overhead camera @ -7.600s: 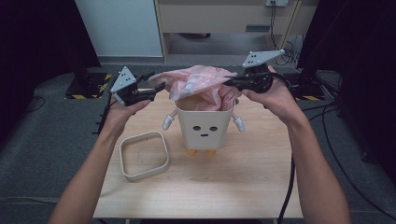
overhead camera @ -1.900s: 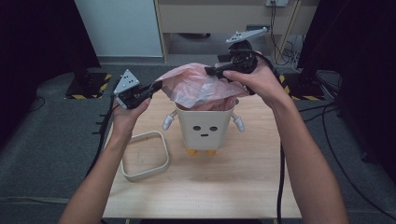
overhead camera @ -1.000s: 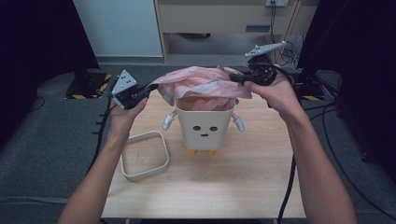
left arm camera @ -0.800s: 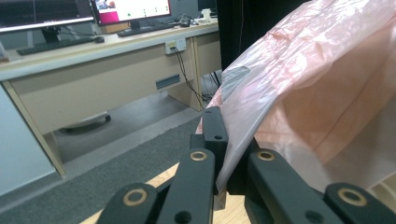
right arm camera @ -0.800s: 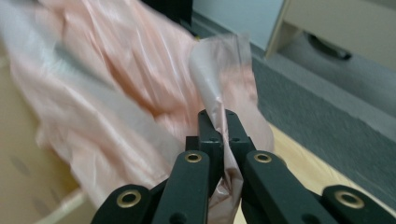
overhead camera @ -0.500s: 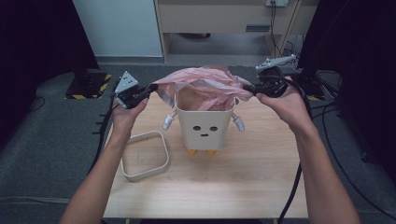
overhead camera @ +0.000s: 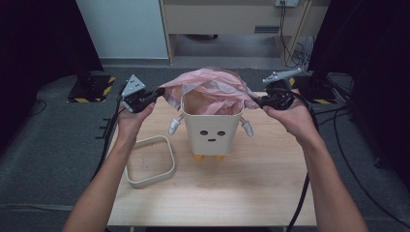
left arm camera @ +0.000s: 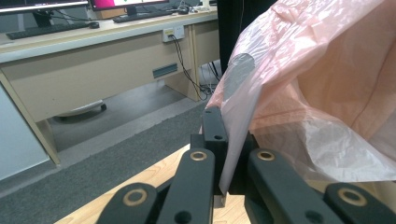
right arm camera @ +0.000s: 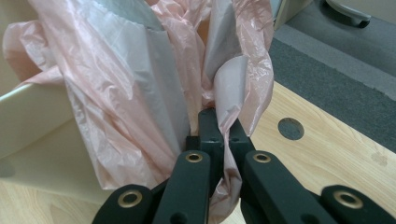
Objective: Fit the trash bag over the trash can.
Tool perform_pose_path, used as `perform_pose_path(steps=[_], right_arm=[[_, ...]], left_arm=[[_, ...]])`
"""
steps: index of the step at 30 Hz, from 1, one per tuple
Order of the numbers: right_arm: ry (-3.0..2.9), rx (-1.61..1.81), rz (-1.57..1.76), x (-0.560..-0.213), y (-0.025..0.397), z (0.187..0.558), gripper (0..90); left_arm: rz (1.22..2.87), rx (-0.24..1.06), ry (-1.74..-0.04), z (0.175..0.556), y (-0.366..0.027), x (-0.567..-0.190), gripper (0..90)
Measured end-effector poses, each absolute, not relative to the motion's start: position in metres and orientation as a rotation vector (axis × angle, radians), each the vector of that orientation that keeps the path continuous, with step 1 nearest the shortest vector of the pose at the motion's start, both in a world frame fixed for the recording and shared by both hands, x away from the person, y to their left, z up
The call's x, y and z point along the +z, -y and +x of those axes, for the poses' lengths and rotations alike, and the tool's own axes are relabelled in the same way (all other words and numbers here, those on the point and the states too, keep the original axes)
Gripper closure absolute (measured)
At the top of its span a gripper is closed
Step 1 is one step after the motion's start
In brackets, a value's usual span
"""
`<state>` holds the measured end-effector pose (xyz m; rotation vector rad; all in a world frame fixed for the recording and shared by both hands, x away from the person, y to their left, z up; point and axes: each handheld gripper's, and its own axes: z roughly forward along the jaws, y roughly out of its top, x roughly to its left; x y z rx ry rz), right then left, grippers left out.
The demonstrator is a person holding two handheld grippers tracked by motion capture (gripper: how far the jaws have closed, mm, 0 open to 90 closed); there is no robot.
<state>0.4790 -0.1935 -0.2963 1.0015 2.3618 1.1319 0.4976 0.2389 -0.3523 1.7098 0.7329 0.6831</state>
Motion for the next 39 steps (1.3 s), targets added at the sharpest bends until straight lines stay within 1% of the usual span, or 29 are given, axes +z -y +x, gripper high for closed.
perform_pose_path(steps=[2,3,4,6,7,8,10,11,12,13,14,15,16,17,18,19,22,28,31,32,33,34,36,37,38,39], right_arm=[[-2.333,1.153,0.995,-0.294,0.194,0.48,88.2],[-2.304,1.171,1.005,-0.289,0.194,0.481,78.0],[-2.304,1.171,1.005,-0.289,0.194,0.481,78.0],[-2.29,1.177,0.992,-0.283,0.193,0.483,70.2],[-2.284,1.175,0.973,-0.276,0.191,0.484,63.1],[-2.284,1.175,0.973,-0.276,0.191,0.484,63.1],[-2.26,1.192,0.952,-0.263,0.186,0.486,57.0],[-2.26,1.192,0.952,-0.263,0.186,0.486,57.0],[-2.246,1.204,0.929,-0.256,0.184,0.487,54.2],[-2.246,1.204,0.929,-0.256,0.184,0.487,54.2],[-2.241,1.211,0.915,-0.249,0.181,0.489,50.9],[-2.241,1.211,0.915,-0.249,0.181,0.489,50.9],[-2.239,1.207,0.907,-0.246,0.18,0.49,49.3],[-2.237,1.206,0.904,-0.243,0.178,0.492,47.0],[-2.236,1.197,0.901,-0.239,0.175,0.495,44.7],[-2.236,1.197,0.901,-0.239,0.175,0.495,44.7],[-2.243,1.174,0.879,-0.231,0.169,0.501,40.9],[-2.245,1.156,0.876,-0.222,0.165,0.512,37.3],[-2.255,1.131,0.89,-0.214,0.16,0.524,35.8],[-2.268,1.113,0.894,-0.21,0.156,0.534,35.5],[-2.268,1.113,0.894,-0.21,0.156,0.534,35.5],[-2.283,1.084,0.898,-0.207,0.151,0.544,35.5],[-2.299,1.069,0.899,-0.206,0.148,0.549,35.6],[-2.326,1.04,0.913,-0.208,0.146,0.56,36.9],[-2.326,1.04,0.913,-0.208,0.146,0.56,36.9],[-2.371,1.002,0.94,-0.215,0.145,0.567,43.4]], left_arm=[[1.7,0.684,-0.718,0.496,-0.238,-0.35,89.4],[1.7,0.687,-0.713,0.495,-0.238,-0.349,89.4],[1.699,0.687,-0.708,0.494,-0.237,-0.347,89.4],[1.691,0.69,-0.696,0.492,-0.237,-0.343,89.4],[1.687,0.691,-0.691,0.491,-0.236,-0.341,89.4],[1.687,0.691,-0.691,0.491,-0.236,-0.341,89.4],[1.689,0.696,-0.685,0.489,-0.236,-0.338,89.4],[1.687,0.696,-0.682,0.489,-0.236,-0.338,89.4],[1.687,0.697,-0.676,0.488,-0.236,-0.336,89.4],[1.687,0.697,-0.676,0.488,-0.236,-0.336,89.4],[1.687,0.698,-0.672,0.488,-0.235,-0.335,89.4],[1.69,0.688,-0.696,0.485,-0.235,-0.335,89.4],[1.685,0.702,-0.665,0.487,-0.235,-0.334,89.4],[1.687,0.688,-0.691,0.484,-0.234,-0.334,89.4],[1.682,0.705,-0.66,0.486,-0.234,-0.334,89.5],[1.687,0.696,-0.687,0.483,-0.234,-0.334,89.5],[1.689,0.706,-0.677,0.483,-0.234,-0.334,89.5],[1.69,0.696,-0.671,0.484,-0.233,-0.335,89.5],[1.691,0.697,-0.667,0.484,-0.232,-0.335,89.5],[1.692,0.697,-0.664,0.484,-0.231,-0.335,89.5],[1.692,0.697,-0.664,0.484,-0.231,-0.335,89.5],[1.69,0.698,-0.661,0.483,-0.231,-0.335,89.5],[1.693,0.699,-0.655,0.483,-0.231,-0.335,89.5],[1.688,0.714,-0.63,0.485,-0.232,-0.335,89.5],[1.688,0.714,-0.63,0.485,-0.232,-0.335,89.5],[1.688,0.715,-0.631,0.485,-0.232,-0.335,89.5]])
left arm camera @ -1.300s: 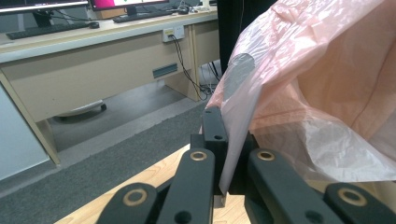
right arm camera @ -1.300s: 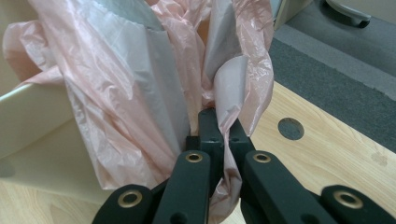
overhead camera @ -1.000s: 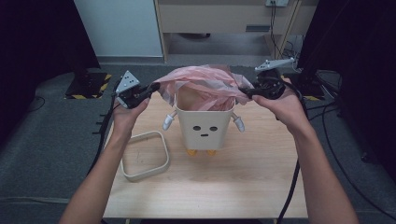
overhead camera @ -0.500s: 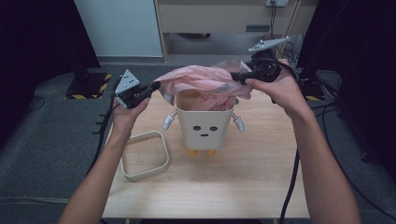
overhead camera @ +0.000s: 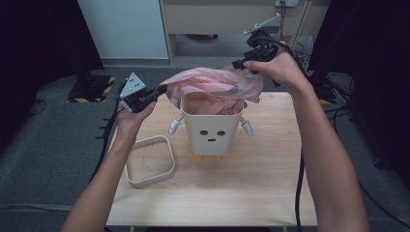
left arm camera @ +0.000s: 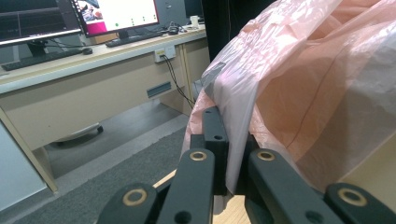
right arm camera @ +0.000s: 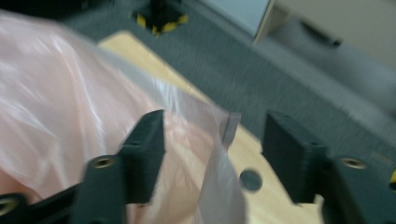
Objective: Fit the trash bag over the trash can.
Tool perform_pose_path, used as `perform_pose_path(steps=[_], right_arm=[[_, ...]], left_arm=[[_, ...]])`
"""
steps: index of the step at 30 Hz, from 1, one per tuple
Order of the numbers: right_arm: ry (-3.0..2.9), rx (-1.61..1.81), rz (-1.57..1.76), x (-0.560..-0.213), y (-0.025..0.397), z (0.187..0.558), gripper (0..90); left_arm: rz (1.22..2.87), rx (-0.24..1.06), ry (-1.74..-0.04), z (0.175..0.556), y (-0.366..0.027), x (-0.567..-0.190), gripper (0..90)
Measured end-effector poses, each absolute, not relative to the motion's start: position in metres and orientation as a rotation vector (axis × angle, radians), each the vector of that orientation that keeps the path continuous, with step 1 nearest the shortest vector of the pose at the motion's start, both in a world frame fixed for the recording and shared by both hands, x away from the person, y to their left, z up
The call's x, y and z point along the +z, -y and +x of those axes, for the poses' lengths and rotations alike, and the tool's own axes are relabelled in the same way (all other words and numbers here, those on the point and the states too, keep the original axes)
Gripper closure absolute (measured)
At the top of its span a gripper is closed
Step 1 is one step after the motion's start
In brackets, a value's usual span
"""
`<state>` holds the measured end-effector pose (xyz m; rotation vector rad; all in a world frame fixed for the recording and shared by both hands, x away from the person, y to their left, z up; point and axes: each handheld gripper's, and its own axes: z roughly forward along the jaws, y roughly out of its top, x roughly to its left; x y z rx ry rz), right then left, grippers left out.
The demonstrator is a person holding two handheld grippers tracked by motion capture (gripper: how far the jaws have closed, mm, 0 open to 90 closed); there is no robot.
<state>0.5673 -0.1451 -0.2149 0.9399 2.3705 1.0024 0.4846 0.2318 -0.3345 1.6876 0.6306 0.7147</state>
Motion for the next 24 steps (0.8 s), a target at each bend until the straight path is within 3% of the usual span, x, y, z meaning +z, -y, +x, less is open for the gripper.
perform_pose_path(steps=[2,5,8,12,14,18,19,20,24], right_arm=[[-2.393,0.979,0.944,-0.219,0.145,0.569,45.8],[-2.435,0.946,0.936,-0.231,0.147,0.564,73.0],[-2.437,0.958,0.96,-0.238,0.159,0.554,90.0],[-2.413,0.954,0.976,-0.24,0.168,0.545,90.0],[-2.397,0.986,0.98,-0.241,0.172,0.54,90.0],[-2.382,1.02,0.966,-0.239,0.174,0.532,90.0],[-2.379,1.013,0.96,-0.238,0.174,0.528,90.0],[-2.379,1.013,0.96,-0.238,0.174,0.528,90.0],[-2.366,1.03,0.954,-0.238,0.174,0.526,89.9]], left_arm=[[1.683,0.712,-0.637,0.485,-0.233,-0.334,89.5],[1.678,0.708,-0.636,0.485,-0.233,-0.334,89.5],[1.688,0.705,-0.64,0.486,-0.233,-0.335,89.5],[1.669,0.702,-0.643,0.485,-0.232,-0.335,88.3],[1.643,0.714,-0.659,0.484,-0.233,-0.334,77.4],[1.614,0.755,-0.666,0.476,-0.236,-0.333,69.0],[1.603,0.778,-0.689,0.471,-0.24,-0.333,57.6],[1.603,0.778,-0.689,0.471,-0.24,-0.333,53.2],[1.578,0.788,-0.721,0.462,-0.25,-0.337,43.7]])
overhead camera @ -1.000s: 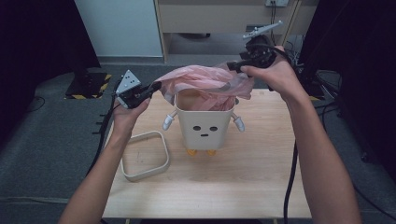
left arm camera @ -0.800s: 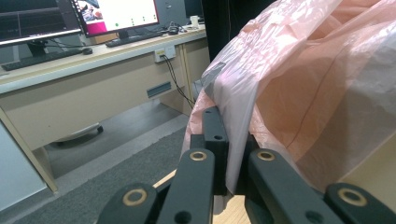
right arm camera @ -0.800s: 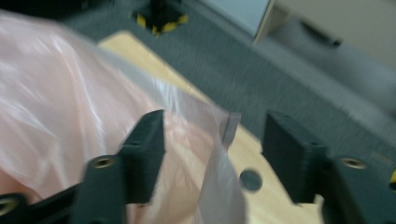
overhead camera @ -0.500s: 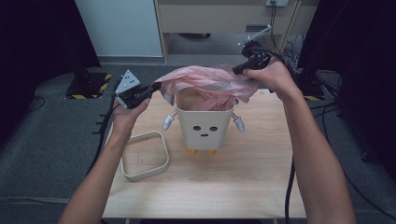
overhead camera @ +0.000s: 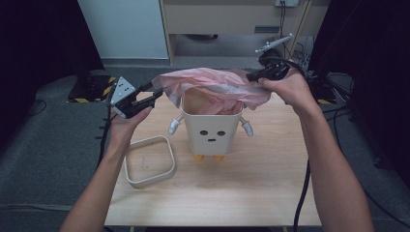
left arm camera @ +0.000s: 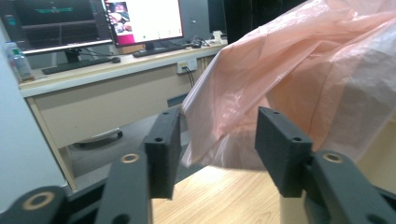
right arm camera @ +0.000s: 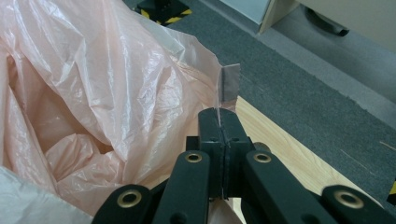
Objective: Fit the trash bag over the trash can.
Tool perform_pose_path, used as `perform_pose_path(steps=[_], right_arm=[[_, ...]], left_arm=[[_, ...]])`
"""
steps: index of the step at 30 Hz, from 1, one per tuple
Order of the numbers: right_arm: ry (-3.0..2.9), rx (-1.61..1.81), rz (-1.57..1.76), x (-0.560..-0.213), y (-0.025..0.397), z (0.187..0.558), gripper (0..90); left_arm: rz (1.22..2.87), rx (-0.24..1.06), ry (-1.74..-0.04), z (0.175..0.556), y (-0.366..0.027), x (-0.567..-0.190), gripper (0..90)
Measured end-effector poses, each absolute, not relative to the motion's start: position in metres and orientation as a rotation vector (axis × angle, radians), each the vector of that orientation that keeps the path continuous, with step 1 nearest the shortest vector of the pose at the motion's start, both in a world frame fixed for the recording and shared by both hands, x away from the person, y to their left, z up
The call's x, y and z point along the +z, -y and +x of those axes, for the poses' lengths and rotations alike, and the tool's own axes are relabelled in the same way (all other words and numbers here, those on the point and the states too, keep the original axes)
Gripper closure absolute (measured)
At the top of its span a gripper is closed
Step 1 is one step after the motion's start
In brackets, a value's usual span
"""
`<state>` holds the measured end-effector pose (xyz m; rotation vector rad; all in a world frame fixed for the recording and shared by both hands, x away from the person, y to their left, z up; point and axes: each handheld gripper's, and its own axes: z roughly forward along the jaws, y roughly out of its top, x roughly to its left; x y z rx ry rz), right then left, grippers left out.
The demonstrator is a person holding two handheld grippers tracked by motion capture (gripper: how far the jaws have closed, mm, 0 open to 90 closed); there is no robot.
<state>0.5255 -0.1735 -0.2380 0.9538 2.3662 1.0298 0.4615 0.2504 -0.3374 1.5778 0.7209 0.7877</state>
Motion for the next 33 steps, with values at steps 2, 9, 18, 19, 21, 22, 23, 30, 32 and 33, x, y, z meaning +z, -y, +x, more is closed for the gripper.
perform_pose_path(steps=[2,9,18,19,21,22,23,30,32,33], right_arm=[[-2.366,1.048,0.958,-0.239,0.173,0.525,89.8],[-2.369,1.043,0.954,-0.243,0.171,0.525,89.6],[-2.371,1.056,0.951,-0.244,0.171,0.527,88.8],[-2.37,1.047,0.954,-0.244,0.172,0.527,88.8],[-2.37,1.046,0.953,-0.244,0.172,0.528,88.8],[-2.37,1.047,0.954,-0.245,0.172,0.528,88.7],[-2.371,1.056,0.953,-0.245,0.172,0.528,88.6],[-2.37,1.061,0.942,-0.245,0.171,0.528,88.7],[-2.371,1.071,0.944,-0.244,0.172,0.527,88.7],[-2.367,1.07,0.944,-0.243,0.173,0.527,88.7]], left_arm=[[1.579,0.769,-0.723,0.457,-0.253,-0.341,43.1],[1.616,0.687,-0.724,0.456,-0.244,-0.353,39.6],[1.649,0.583,-0.753,0.467,-0.232,-0.364,34.8],[1.654,0.578,-0.744,0.469,-0.23,-0.365,34.9],[1.669,0.565,-0.742,0.472,-0.228,-0.366,35.3],[1.669,0.569,-0.746,0.473,-0.227,-0.366,35.1],[1.665,0.546,-0.744,0.476,-0.225,-0.365,36.3],[1.69,0.518,-0.74,0.482,-0.219,-0.366,39.6],[1.689,0.517,-0.741,0.482,-0.22,-0.366,38.2],[1.677,0.559,-0.744,0.478,-0.221,-0.364,38.2]])
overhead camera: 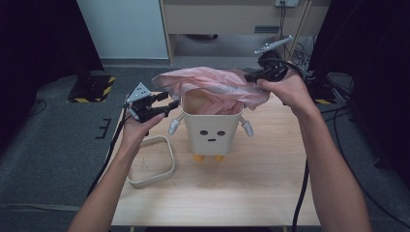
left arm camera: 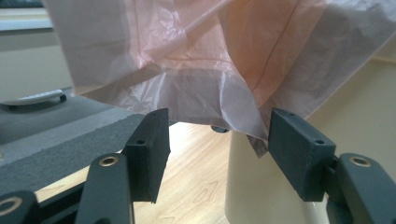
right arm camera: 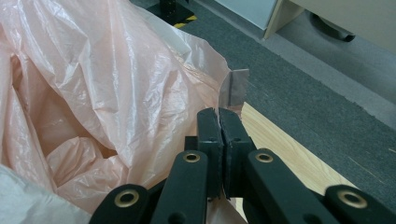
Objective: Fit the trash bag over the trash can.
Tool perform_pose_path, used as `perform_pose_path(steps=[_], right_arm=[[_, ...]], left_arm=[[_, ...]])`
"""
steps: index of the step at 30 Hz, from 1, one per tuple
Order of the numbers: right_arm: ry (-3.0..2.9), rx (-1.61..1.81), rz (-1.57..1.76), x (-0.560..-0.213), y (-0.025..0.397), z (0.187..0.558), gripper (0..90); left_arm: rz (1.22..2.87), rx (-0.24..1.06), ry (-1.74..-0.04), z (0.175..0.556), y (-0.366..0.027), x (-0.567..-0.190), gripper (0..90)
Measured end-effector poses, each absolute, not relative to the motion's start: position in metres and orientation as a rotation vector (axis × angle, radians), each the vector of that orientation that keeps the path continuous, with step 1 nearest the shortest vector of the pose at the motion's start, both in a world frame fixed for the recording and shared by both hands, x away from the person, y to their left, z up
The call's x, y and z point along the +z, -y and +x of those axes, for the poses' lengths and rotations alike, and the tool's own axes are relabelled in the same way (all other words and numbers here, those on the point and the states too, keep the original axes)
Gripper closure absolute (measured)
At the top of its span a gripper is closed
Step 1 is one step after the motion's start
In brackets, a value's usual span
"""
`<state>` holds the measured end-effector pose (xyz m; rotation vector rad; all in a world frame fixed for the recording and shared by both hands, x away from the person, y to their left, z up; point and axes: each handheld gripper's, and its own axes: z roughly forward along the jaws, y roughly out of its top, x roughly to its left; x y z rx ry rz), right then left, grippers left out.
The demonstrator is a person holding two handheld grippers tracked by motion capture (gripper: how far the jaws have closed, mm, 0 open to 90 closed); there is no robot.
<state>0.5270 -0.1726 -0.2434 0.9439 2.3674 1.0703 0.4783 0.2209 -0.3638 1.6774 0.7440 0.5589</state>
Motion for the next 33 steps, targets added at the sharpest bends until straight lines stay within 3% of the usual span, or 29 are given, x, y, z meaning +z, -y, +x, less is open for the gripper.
perform_pose_path(steps=[8,14,18,20,22,23,26,28,33], right_arm=[[-2.357,1.086,0.942,-0.242,0.176,0.527,88.5],[-2.349,1.088,0.937,-0.241,0.178,0.527,89.1],[-2.345,1.092,0.936,-0.242,0.179,0.526,90.0],[-2.337,1.094,0.936,-0.242,0.179,0.527,90.0],[-2.329,1.092,0.936,-0.241,0.18,0.528,90.0],[-2.328,1.091,0.933,-0.241,0.18,0.528,90.0],[-2.309,1.088,0.921,-0.242,0.18,0.527,90.0],[-2.293,1.071,0.928,-0.242,0.183,0.528,90.0],[-2.294,0.958,0.965,-0.252,0.185,0.532,90.0]], left_arm=[[1.65,0.694,-0.747,0.471,-0.236,-0.35,36.8],[1.608,0.772,-0.789,0.49,-0.249,-0.347,32.6],[1.608,0.732,-0.737,0.499,-0.247,-0.342,33.5],[1.617,0.717,-0.717,0.503,-0.246,-0.34,38.9],[1.612,0.71,-0.709,0.505,-0.245,-0.338,56.6],[1.614,0.713,-0.7,0.504,-0.245,-0.337,56.6],[1.618,0.709,-0.691,0.503,-0.242,-0.333,76.2],[1.652,0.712,-0.698,0.504,-0.239,-0.332,83.5],[1.695,0.665,-0.756,0.511,-0.235,-0.336,85.6]])
